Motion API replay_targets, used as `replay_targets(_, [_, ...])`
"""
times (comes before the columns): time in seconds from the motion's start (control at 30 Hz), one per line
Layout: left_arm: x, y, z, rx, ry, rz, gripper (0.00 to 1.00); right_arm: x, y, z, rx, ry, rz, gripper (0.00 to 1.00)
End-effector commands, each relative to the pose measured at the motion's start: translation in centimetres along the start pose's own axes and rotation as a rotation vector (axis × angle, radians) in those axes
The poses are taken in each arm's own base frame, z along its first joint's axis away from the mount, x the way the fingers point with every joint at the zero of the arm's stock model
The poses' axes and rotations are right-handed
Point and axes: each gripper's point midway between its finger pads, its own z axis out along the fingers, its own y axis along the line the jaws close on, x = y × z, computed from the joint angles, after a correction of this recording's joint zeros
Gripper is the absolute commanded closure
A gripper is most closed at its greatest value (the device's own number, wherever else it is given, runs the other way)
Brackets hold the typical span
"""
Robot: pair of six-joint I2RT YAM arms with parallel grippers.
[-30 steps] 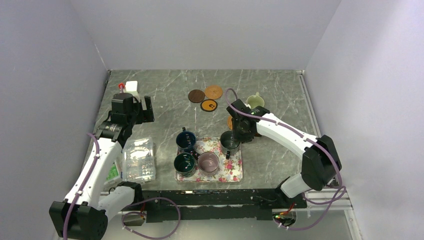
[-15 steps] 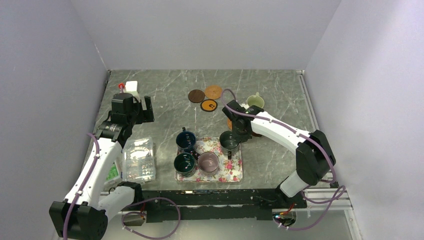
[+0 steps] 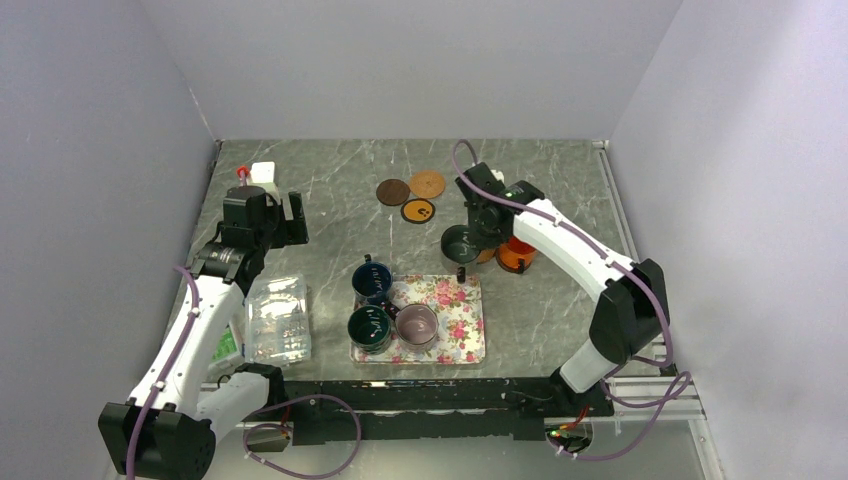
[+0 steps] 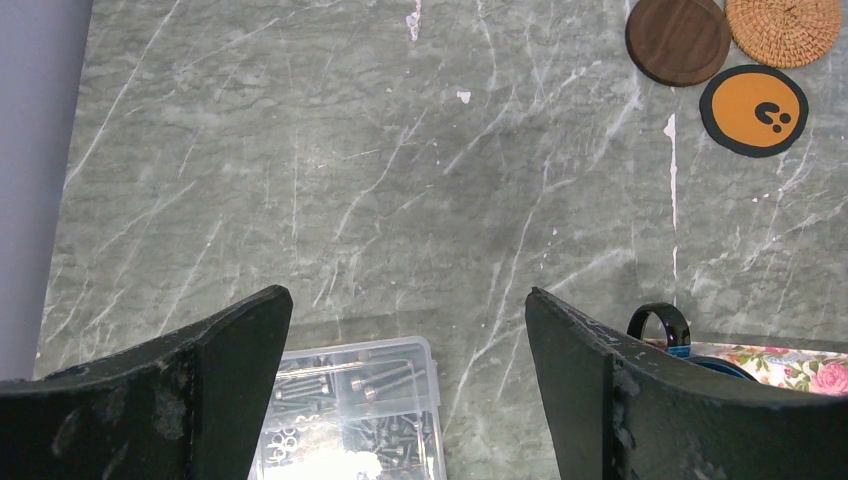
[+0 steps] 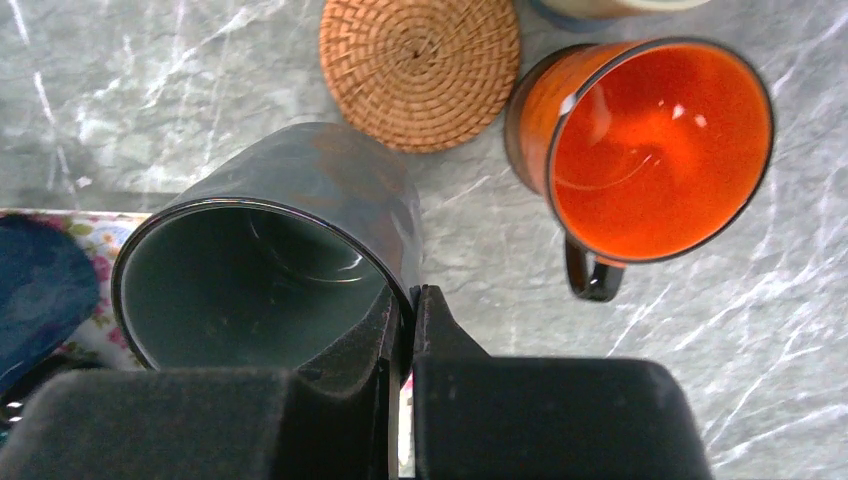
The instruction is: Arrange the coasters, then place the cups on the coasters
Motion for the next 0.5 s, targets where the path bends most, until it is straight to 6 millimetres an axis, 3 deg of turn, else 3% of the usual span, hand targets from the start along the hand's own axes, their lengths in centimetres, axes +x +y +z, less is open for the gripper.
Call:
replay_targets(0.0, [-0.7, 0.0, -0.2, -0.002, -0.019, 0.003, 0.06, -4.0, -0.1, -0.3, -0.065, -0.093, -0.061, 1.00])
replay_targets(0.47, [-0.6, 0.1, -0.2, -0.006, -0.014, 0.005, 0.06, -6.8, -1.5, 2.2, -0.090, -0.093, -0.116, 1.00])
